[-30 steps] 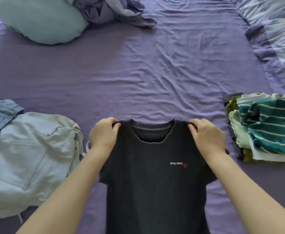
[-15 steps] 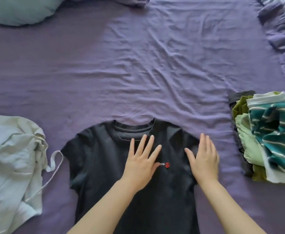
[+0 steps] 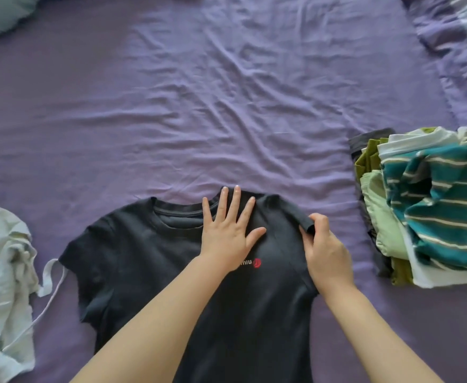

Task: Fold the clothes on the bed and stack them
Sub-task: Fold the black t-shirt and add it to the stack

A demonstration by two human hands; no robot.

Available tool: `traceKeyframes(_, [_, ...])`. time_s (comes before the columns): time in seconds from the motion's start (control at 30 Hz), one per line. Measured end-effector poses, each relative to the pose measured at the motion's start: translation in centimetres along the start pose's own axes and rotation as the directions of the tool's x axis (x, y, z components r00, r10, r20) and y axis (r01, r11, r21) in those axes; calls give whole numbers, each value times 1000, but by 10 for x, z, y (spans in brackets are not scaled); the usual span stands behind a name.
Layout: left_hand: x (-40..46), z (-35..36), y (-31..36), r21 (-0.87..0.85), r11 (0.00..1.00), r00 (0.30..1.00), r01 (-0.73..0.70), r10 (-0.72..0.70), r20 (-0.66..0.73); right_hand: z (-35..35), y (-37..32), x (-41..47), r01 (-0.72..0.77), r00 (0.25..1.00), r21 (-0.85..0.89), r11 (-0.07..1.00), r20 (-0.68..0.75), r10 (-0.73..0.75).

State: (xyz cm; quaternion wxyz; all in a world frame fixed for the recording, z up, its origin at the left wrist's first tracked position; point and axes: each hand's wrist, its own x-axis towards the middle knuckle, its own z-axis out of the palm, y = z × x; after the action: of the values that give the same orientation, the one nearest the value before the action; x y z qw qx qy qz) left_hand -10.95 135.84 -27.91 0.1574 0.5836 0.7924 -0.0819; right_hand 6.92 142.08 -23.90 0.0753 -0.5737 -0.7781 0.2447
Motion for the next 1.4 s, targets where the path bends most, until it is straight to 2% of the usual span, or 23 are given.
traceKeyframes(0.13, [13,4,4,20,999,999,32,-31,-10,-3,-3,15,43,998,-298,954,63,-25])
traceKeyframes(0.2, [8,4,2,30,999,999,20,-19,-33,1,-12,10,157,987,-396,905,29,-158])
traceKeyframes(0.27, [-6,4,-6,22,1000,997,4,-3,-81,12,-28,0,319,939,-397,861,8,-344])
traceKeyframes(0.33, [-27,1,-19,-5,1000,993,29,-29,-115,28,-48,-10,493,870,-329,805,185,-457])
traceKeyframes(0.37, [-38,0,-29,-22,997,990,67,-69,-123,37,-56,-13,546,832,-307,780,307,-462])
traceKeyframes(0.43, [-55,-2,-58,-58,981,974,186,-192,-119,52,-63,-11,571,785,-336,749,491,-378])
traceKeyframes(0.47, [-60,-4,-74,-73,965,961,252,-258,-99,58,-67,-7,550,790,-368,750,520,-325])
traceKeyframes(0.53, [-61,-10,-106,-123,927,929,355,-364,-66,65,-74,-2,502,825,-393,770,486,-289])
traceKeyframes(0.67, [-47,-29,-139,-260,861,868,438,-480,-129,70,-94,-5,463,847,-335,820,439,-299])
traceKeyframes(0.77, [-35,-41,-153,-252,820,841,514,-540,-44,71,-106,5,394,904,-267,880,287,-318])
traceKeyframes(0.83, [-32,-46,-159,-236,836,853,495,-519,-52,69,-113,24,327,939,-251,911,194,-284])
traceKeyframes(0.97, [-36,-49,-162,-389,841,859,375,-473,-194,69,-122,55,292,955,-316,903,142,-259])
traceKeyframes(1.03, [-37,-48,-165,-423,843,841,334,-469,-270,64,-126,63,228,973,-251,941,10,-233])
traceKeyframes(1.1, [-37,-46,-167,-401,849,846,344,-466,-260,59,-130,64,169,977,-192,967,-94,-189])
traceKeyframes(1.17, [-39,-41,-170,-354,856,877,378,-453,-159,61,-135,49,204,968,-212,956,-99,-229])
traceKeyframes(1.23, [-48,-34,-176,-323,852,882,412,-462,-94,74,-139,16,331,932,-241,912,-69,-356])
traceKeyframes(1.3, [-63,-27,-186,-323,831,851,454,-512,-121,93,-145,-23,453,890,-252,855,77,-449])
traceKeyframes(1.37, [-81,-22,-200,-369,775,798,513,-589,-129,113,-147,-44,502,854,-325,802,336,-398])
traceKeyframes(1.4, [-90,-21,-209,-415,725,768,550,-634,-89,122,-146,-46,502,843,-370,782,411,-347])
